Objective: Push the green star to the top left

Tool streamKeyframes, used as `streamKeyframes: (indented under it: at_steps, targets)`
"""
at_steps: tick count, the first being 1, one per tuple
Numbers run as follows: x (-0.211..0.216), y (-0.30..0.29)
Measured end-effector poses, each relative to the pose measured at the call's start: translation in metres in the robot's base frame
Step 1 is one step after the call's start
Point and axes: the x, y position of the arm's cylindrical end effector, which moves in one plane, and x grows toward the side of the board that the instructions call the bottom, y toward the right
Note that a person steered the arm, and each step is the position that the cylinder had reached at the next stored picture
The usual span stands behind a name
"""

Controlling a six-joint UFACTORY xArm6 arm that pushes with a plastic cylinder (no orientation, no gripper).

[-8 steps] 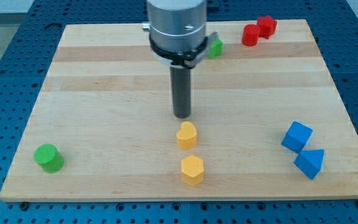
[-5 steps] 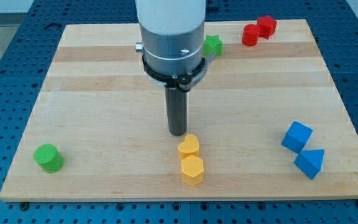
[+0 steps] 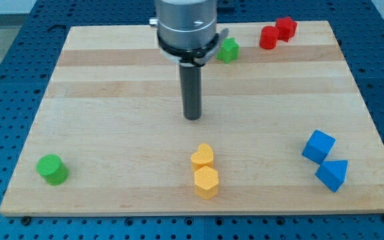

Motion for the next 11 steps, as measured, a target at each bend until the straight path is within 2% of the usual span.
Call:
streamKeyframes:
  at_steps: [1,3,4,5,6,8,10,11]
  targets:
    - [-0.014,0.050]
    - [-0.102,0.105]
    - [-0.124,0.106]
    - [-0.125,0.106]
    - [-0.144,0.089]
    - [-0.153,0.035]
    - [-0.159,0.079]
    - [-0.201,0.076]
